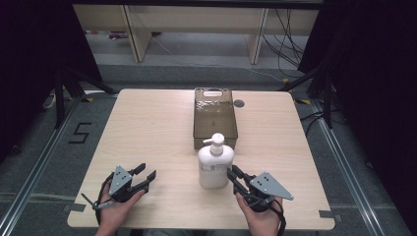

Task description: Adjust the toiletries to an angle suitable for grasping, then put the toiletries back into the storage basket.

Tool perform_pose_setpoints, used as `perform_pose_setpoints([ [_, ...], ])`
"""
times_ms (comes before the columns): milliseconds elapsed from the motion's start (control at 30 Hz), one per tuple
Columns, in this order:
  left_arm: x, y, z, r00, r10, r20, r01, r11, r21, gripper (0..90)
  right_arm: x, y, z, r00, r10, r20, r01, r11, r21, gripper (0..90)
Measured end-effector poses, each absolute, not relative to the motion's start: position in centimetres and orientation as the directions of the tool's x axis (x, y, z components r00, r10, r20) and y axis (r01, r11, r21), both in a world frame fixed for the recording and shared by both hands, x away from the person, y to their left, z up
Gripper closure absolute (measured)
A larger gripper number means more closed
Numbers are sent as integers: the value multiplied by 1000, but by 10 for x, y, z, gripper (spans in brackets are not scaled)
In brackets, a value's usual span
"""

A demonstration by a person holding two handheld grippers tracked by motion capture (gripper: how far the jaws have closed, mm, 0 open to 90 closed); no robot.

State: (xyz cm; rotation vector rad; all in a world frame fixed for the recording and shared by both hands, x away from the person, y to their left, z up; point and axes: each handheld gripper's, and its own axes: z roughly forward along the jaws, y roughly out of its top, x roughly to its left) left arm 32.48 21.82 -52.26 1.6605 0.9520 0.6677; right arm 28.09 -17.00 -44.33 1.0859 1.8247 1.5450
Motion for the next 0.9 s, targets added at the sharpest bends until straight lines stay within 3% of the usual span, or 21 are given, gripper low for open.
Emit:
perform_pose_setpoints([
  [67,325,217,-522,529,848,-33,264,-127,956,478,273,-174,-437,-527,841,119,212,-5,977,568],
  [200,326,215,-522,530,848,-28,264,-133,955,477,268,-171,-430,-506,857,96,173,-8,985,472],
  [267,326,215,-523,531,847,-30,255,-125,959,476,269,-172,-429,-490,870,56,136,13,991,456],
  [433,324,215,-522,523,852,-30,256,-123,959,476,268,-170,-429,-487,869,88,155,-13,988,440],
  [900,326,215,-523,523,851,-40,258,-113,960,476,271,-158,-413,-468,883,41,116,15,993,387],
])
